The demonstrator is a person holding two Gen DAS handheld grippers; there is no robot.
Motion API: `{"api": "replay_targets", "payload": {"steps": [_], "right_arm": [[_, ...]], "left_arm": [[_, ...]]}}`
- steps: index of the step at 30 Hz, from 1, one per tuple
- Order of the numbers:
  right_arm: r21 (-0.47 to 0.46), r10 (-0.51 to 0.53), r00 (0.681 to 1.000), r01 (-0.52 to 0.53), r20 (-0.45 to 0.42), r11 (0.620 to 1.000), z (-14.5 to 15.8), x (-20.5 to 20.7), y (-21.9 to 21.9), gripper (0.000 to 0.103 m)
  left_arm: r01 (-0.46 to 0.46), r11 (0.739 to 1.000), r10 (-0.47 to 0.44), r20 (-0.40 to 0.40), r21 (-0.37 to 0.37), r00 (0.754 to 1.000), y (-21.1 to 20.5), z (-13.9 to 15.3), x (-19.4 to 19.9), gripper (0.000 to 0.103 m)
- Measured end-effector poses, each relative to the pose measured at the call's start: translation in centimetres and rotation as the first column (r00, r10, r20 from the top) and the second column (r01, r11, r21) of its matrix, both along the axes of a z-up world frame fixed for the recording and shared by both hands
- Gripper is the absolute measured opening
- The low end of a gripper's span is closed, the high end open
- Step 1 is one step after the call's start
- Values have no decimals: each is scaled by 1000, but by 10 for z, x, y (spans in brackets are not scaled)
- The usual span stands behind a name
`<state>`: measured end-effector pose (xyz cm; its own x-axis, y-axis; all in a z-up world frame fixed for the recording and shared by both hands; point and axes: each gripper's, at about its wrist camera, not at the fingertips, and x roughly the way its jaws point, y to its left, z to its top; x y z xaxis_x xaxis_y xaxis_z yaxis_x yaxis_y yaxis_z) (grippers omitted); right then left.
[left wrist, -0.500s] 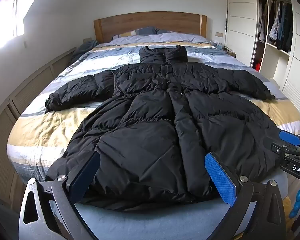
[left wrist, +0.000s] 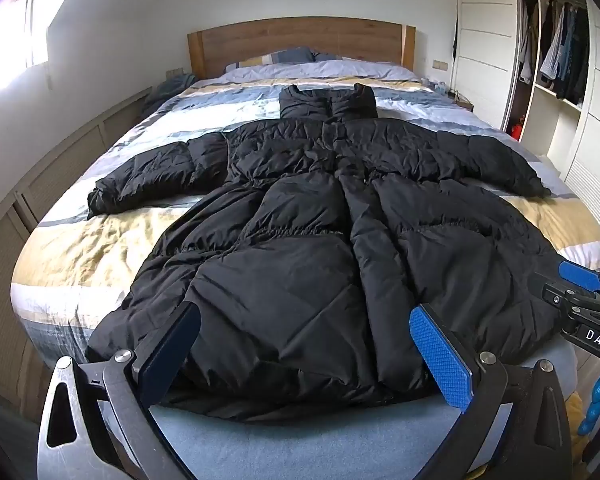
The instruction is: Fold large clothes
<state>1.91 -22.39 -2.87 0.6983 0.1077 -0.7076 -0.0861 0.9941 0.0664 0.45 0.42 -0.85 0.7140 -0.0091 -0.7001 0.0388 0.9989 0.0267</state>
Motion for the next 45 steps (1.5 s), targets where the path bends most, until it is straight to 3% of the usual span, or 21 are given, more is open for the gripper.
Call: {"api": "replay_targets", "payload": {"steps": [10,12,14,28,45], "right_arm": [[-1,4,1000,-4,18,1000,-2,2,-1,67],[4,5,1000,-5,20,1000,0,-2,-1,77],[11,4,1000,-4,16,1000,1,4,-1,78],[12,10,1000,-10,-17,1000,-7,8,3,79],[10,19,998,-19,-52,1000,-18,18,5,79]], "left_arm": [[-13,1000,13,-25,-4,1000,1,-7,5,102],[-12,1000,12,-33,-4,999,0,-7,8,102],[-14,1000,14,-38,-4,999,1,-8,8,102],[-18,1000,17,-98,-4,995,7,-16,16,102],[-29,1000,28,-114,-7,993,11,-22,27,102]]}}
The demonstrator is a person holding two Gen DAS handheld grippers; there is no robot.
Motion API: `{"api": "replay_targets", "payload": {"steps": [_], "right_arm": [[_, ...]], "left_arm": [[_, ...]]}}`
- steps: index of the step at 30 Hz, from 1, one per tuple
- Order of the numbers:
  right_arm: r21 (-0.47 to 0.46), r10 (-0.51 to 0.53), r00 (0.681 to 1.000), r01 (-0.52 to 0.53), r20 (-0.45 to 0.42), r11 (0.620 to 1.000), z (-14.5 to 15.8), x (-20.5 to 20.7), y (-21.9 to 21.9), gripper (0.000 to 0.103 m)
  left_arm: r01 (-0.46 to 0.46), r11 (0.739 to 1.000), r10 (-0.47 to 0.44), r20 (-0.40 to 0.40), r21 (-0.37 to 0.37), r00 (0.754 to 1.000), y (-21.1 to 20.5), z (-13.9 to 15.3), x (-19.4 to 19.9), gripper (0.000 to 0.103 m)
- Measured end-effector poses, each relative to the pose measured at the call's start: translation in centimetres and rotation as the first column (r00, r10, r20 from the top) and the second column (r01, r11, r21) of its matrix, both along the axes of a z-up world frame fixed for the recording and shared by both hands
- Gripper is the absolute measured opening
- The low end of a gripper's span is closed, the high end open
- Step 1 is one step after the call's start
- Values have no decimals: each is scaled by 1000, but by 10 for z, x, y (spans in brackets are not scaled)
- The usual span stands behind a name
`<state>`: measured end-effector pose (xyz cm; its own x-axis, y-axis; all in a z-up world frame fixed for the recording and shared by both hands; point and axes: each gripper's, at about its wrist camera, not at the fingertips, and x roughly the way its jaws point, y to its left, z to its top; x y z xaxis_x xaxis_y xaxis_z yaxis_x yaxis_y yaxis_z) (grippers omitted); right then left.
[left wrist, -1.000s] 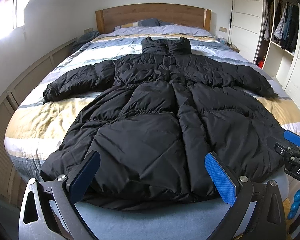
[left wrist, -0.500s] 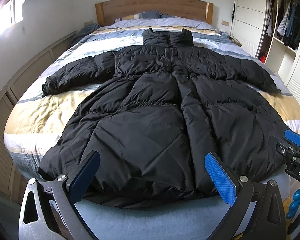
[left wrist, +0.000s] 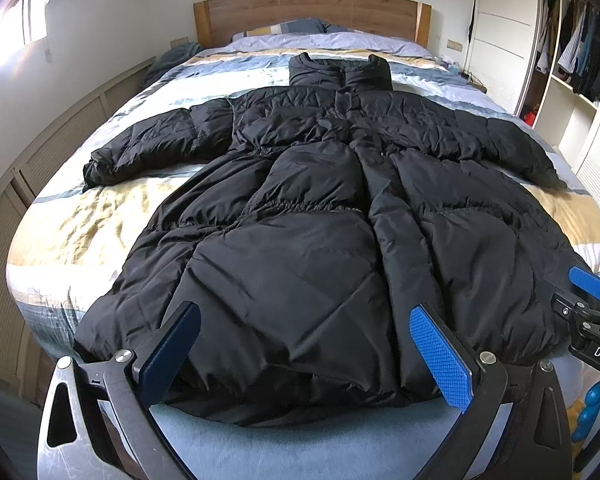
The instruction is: Fold large clothes
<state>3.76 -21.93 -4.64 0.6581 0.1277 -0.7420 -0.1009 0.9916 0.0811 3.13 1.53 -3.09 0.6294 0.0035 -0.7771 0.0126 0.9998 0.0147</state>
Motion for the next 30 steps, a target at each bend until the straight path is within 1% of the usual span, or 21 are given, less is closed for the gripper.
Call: {"api": "replay_targets", "payload": {"steps": [8,12,14,18,20,22,24,26,30], "right_arm": [[6,6,1000,-6,-7,1000,-2,7,1,79],[3,5,1000,-5,3,1000,5,19,-4,79],[15,-5,1000,5,21,1000,15,28,-10,79],[35,-47,995,44,90,998,44,52,-30,79],[49,-71,991,66,117,997,57,64,-41,79],[69,-104,984,95,142,993,69,78,-53,79],[84,-145,975,133,168,988,81,96,-69,79],[102,-186,965,169,183,980,90,112,-85,79],[164,-292,937,263,192,951,98,147,-130,79]], "left_arm": [[7,1000,-7,-30,0,1000,1,-4,8,102],[22,1000,-22,-22,-9,1000,6,8,19,102],[18,1000,-18,-1,0,1000,10,22,27,102],[3,1000,-3,82,4,997,20,63,50,102],[9,1000,-7,106,-17,994,26,83,66,102],[2,1000,0,138,-15,990,31,101,84,102],[-13,1000,16,173,-17,985,38,119,103,102],[-37,999,44,205,-39,978,47,136,123,102],[-91,995,100,268,-46,958,66,158,163,102]]}}
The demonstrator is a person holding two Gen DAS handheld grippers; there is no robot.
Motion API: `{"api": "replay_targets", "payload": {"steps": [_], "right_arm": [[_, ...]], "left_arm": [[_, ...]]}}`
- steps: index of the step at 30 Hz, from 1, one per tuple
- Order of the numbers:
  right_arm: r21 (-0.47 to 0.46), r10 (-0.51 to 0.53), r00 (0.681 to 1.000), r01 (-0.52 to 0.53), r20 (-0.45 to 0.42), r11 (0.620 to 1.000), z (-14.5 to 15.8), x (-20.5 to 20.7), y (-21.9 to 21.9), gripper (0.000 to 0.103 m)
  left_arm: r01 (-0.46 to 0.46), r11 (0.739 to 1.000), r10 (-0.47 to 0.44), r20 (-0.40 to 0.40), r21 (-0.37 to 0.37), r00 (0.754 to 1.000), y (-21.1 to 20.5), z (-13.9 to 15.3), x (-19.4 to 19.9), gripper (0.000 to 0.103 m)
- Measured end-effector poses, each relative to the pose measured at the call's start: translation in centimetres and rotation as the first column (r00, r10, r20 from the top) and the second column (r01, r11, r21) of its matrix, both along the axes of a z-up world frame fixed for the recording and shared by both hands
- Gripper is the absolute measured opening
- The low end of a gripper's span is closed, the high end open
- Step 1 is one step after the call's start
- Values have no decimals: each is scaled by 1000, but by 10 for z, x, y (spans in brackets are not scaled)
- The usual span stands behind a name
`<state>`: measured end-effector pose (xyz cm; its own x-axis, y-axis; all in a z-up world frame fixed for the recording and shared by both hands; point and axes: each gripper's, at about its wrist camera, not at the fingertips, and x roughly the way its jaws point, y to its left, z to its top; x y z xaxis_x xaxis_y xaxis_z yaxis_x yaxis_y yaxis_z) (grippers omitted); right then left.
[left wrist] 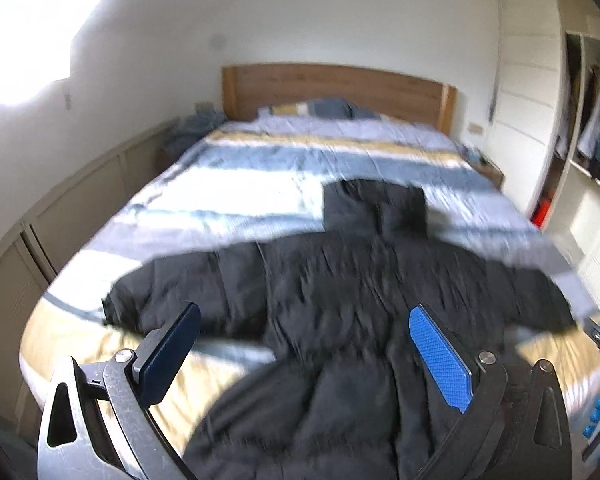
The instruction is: Fold large clothes
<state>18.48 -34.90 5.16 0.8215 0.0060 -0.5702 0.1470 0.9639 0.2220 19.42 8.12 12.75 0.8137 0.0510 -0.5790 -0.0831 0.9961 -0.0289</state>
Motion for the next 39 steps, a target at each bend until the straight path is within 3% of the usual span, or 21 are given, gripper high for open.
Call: {"api": "replay_targets", "payload": {"steps": [6,8,16,18,27,32,37,38,39], "right_arm": [[182,-140,989,147,-50,972,-38,48,-81,79],[268,-182,979,199,-88,943,-65,61,-110,79],[422,-279,943,331,-181,844,-148,87,-174,79],[480,-295,936,351,-191,804,-166,92,-190,79],[703,-355,919,366,-171,610,-217,108,-238,79],[787,-406,907,331,-112,521,-227,112,-258,79],[841,-437,897,288,-69,458,-235,117,-272,78],[844,-433,899,281,-65,457,-236,119,-272,74],[844,-431,900,279,-63,458,-236,120,-272,61]], "left_arm": [[-57,998,57,-21,-8,998,19,-12,56,102],[-75,997,74,-47,-18,996,24,-24,71,102],[-123,991,115,-158,-43,981,31,-74,113,102],[-123,991,114,-181,-43,977,28,-84,118,102],[-112,994,110,-249,6,962,7,-112,127,102],[-110,993,115,-269,31,956,3,-117,127,102],[-101,994,110,-268,49,957,-2,-117,125,102],[-97,994,108,-269,52,957,-3,-117,124,102],[-93,994,104,-271,53,957,-4,-117,124,102]]}}
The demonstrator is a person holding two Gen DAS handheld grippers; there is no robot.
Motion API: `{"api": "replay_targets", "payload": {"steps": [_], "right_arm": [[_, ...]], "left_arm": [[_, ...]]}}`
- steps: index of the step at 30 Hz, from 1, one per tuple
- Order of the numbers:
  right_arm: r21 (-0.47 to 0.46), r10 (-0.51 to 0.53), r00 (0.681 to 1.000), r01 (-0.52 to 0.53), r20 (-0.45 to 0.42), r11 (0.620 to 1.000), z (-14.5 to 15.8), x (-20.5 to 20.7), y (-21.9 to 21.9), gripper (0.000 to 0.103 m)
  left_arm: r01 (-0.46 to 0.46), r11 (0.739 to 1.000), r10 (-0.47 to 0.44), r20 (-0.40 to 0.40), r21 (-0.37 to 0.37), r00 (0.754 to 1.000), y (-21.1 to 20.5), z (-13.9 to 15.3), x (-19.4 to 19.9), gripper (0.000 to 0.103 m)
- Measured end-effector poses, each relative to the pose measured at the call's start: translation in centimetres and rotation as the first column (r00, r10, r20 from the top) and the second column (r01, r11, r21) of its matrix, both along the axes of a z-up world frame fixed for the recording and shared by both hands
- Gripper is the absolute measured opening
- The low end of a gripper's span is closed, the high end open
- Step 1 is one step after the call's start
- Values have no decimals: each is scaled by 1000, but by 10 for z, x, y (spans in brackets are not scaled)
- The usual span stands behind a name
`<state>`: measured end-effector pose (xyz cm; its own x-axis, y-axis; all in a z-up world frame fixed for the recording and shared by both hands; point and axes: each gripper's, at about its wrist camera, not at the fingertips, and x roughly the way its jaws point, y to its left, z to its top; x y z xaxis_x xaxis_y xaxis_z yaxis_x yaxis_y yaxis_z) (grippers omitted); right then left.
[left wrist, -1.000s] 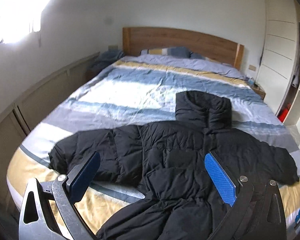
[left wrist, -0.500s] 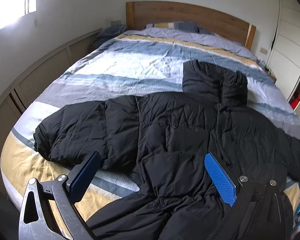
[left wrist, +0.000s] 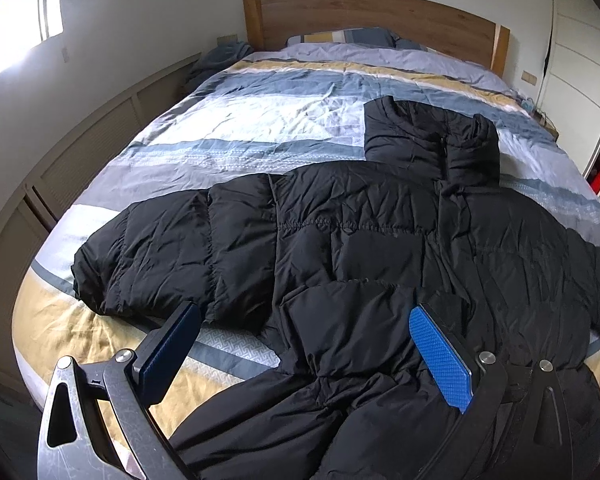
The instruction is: Fold large clothes
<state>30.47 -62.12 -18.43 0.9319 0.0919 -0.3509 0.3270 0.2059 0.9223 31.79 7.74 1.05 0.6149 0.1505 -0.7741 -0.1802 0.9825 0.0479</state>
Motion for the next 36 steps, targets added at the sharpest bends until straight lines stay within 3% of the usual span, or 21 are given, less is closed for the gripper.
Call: {"api": "replay_targets", "payload": {"steps": [1,2,3,10,19,24,28,34,36], "right_arm": [[3,0,1000,0,1,1000,2,5,1,51],[12,0,1000,0,10,1000,1,7,1,31],[16,2,1000,-2,21,1000,1,4,2,22],[-68,58,995,-52,87,996,40,2,9,14],[-240,235,954,-188,186,952,140,13,54,13],[-346,391,901,-311,190,885,187,24,109,14],[-430,514,843,-410,158,804,216,32,162,14],[-500,639,764,-523,84,690,224,22,237,14],[-529,679,734,-563,34,635,222,17,264,14]], "left_arm": [[3,1000,-3,0,0,1000,-1,0,0,102],[5,1000,-5,1,1,1000,-1,1,-1,102],[6,1000,-6,3,1,1000,-2,2,-2,102],[18,1000,-18,30,-13,999,-3,14,-12,102],[21,998,-16,87,-60,996,6,38,-46,102],[17,995,-6,108,-96,994,15,44,-67,102],[22,994,-8,126,-106,992,20,50,-84,102],[12,990,10,150,-140,989,31,57,-104,102],[11,989,13,157,-151,988,34,57,-111,102]]}}
